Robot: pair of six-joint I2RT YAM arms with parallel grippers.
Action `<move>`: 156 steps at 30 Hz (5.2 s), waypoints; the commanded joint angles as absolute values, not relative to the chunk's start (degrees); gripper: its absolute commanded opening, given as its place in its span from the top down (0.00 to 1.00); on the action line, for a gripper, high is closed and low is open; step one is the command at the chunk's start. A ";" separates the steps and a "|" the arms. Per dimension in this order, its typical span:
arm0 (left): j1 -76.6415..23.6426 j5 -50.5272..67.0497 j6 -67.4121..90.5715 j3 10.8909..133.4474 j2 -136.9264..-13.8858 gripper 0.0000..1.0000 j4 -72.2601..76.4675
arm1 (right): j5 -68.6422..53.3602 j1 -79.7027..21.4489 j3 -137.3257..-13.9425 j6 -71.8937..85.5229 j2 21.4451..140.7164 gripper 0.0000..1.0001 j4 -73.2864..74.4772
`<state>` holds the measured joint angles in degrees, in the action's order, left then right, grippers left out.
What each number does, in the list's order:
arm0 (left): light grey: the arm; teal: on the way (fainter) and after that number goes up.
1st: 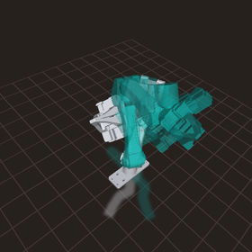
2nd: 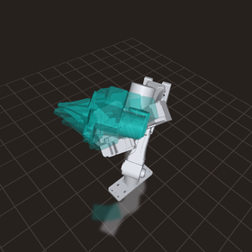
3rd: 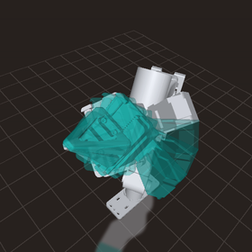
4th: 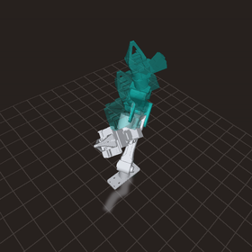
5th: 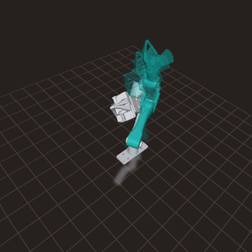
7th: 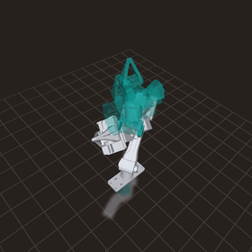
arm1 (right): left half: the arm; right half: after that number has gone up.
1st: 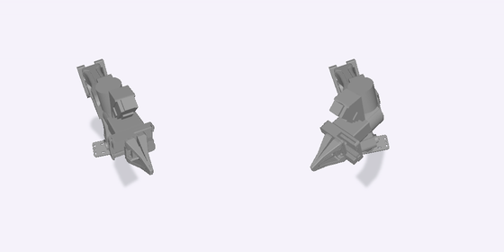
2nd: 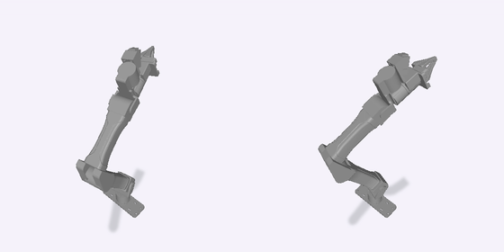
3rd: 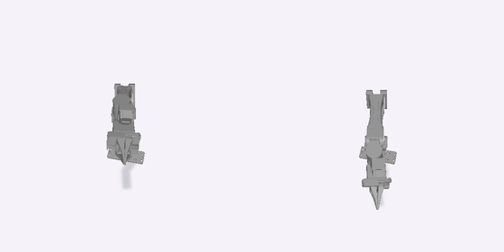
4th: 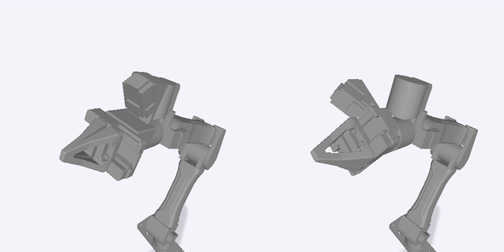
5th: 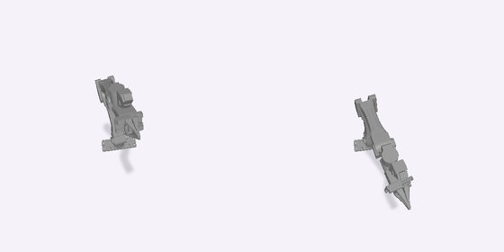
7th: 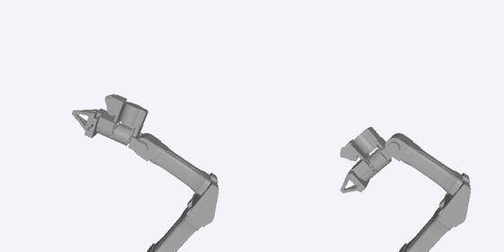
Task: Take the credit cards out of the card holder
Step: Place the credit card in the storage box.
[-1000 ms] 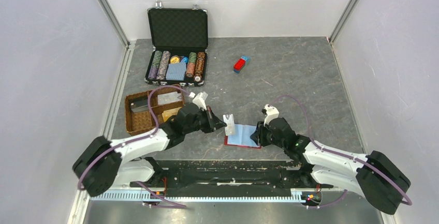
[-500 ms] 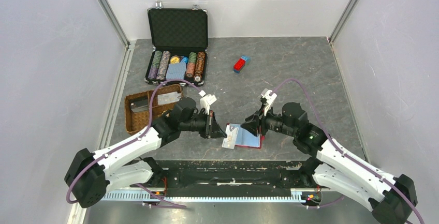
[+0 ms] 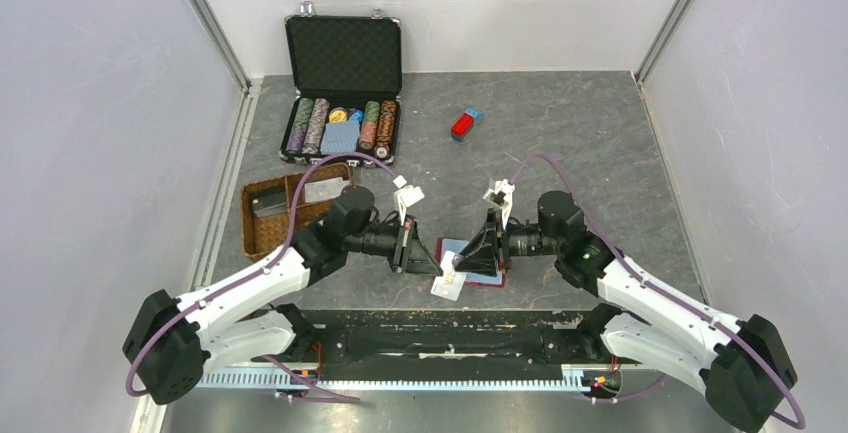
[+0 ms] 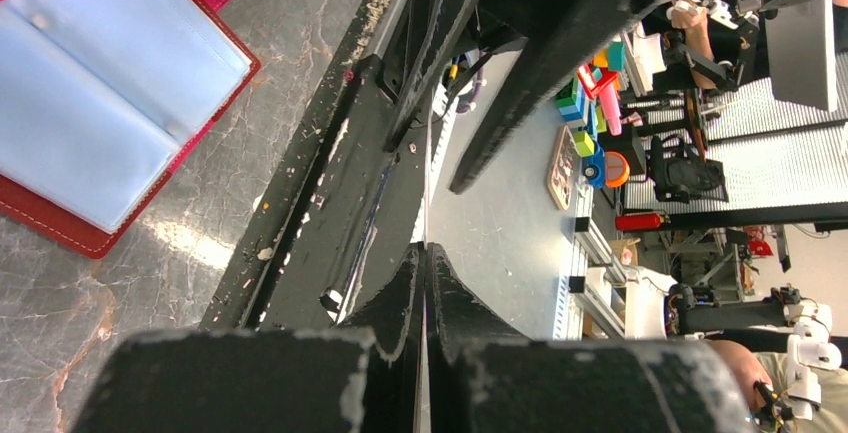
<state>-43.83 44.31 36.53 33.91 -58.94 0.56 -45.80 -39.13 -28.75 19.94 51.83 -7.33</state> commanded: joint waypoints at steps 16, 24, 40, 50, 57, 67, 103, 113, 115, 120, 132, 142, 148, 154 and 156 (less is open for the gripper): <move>-40.50 33.33 38.36 35.74 -52.06 0.30 1.49 | -43.59 -37.02 -21.75 38.65 51.27 1.00 -29.12; -40.17 31.77 43.05 33.70 -49.54 0.13 10.10 | -31.99 -35.95 -15.28 54.00 49.89 1.00 -44.45; -40.34 28.91 57.76 27.64 -57.12 0.18 32.59 | -12.46 -35.95 -5.02 71.20 50.70 1.00 -67.84; -42.05 27.73 65.23 25.00 -64.68 0.42 46.70 | -6.46 -36.00 -0.26 73.44 50.36 1.00 -69.88; -43.96 26.64 65.95 26.32 -70.82 0.52 48.99 | -5.23 -35.95 3.08 75.69 52.22 1.00 -71.80; -44.47 24.20 66.63 24.83 -71.04 0.98 51.93 | -5.43 -35.91 4.48 75.98 53.22 1.00 -71.39; 12.74 39.92 24.51 52.84 -63.02 0.98 -33.78 | -14.03 -35.93 -9.72 42.55 37.07 0.02 -29.60; 15.42 32.29 21.79 55.19 -71.23 0.98 -33.93 | -19.12 -35.94 -9.22 43.59 38.33 0.02 -31.99; 15.39 31.20 20.10 56.47 -72.90 0.98 -35.23 | -18.85 -35.93 -9.21 43.57 37.67 0.02 -31.91; 15.41 30.66 17.86 57.66 -77.54 0.98 -36.30 | -17.78 -35.95 -9.28 43.45 36.86 0.02 -31.86; 15.29 32.39 17.62 58.43 -84.91 0.98 -33.74 | -17.43 -35.95 -9.98 43.51 37.14 0.02 -31.47; 14.95 32.39 18.36 60.25 -88.69 0.97 -32.47 | -16.96 -35.94 -10.50 44.21 37.66 0.02 -32.26; 14.31 32.90 18.96 60.50 -89.56 0.96 -31.49 | -16.57 -35.95 -10.83 44.01 37.58 0.02 -31.75; 13.42 32.44 19.59 61.59 -90.96 0.96 -30.85 | -16.00 -35.95 -10.94 43.91 37.44 0.02 -31.55; 13.27 32.39 19.84 61.78 -91.33 0.96 -30.54 | -15.88 -35.99 -10.91 43.85 37.39 0.02 -31.47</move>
<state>13.76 31.62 20.43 59.16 -90.26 -32.75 -16.84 -36.12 -8.40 44.31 37.60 -29.45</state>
